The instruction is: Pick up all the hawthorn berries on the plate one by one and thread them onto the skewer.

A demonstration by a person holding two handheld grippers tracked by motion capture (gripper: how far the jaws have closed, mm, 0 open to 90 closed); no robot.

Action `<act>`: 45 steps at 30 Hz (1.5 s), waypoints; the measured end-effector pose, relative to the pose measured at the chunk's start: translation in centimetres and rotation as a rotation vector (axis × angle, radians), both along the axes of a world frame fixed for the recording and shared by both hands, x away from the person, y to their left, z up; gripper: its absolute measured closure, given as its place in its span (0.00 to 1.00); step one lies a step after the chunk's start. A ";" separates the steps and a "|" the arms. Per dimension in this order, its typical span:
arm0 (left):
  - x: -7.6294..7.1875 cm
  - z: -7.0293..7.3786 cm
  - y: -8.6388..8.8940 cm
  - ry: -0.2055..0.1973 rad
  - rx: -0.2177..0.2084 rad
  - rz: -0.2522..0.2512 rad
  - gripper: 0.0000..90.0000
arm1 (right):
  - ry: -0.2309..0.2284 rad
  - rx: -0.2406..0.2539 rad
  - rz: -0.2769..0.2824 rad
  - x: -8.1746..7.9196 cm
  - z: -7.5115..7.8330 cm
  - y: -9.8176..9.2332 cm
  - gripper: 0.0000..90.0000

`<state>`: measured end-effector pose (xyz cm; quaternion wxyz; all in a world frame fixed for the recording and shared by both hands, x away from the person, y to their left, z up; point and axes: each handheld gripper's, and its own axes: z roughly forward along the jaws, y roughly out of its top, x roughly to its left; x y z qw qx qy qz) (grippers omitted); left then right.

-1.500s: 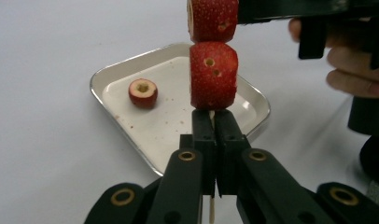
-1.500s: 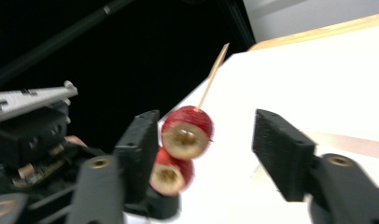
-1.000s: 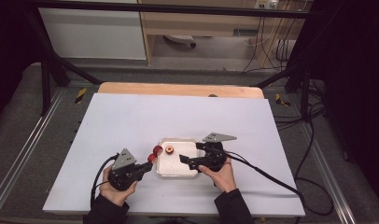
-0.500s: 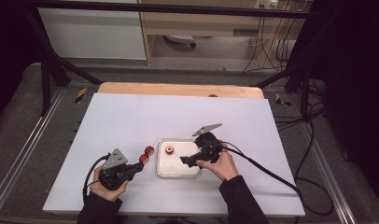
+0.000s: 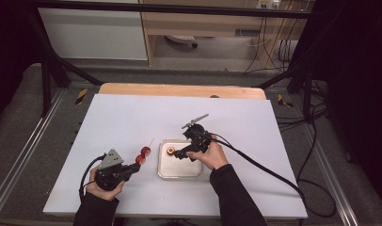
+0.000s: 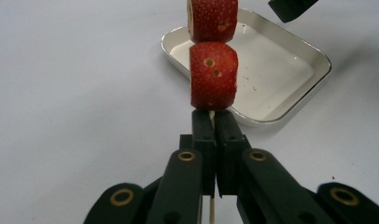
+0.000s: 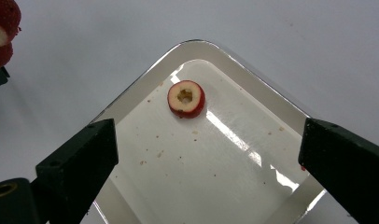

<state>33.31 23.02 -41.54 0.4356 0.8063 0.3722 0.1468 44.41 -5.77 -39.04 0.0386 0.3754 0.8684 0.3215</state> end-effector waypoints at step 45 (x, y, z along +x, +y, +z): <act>0.3 -0.1 0.4 0.005 -0.003 0.012 0.98 | 0.202 -0.210 0.013 3.8 -2.5 6.5 0.68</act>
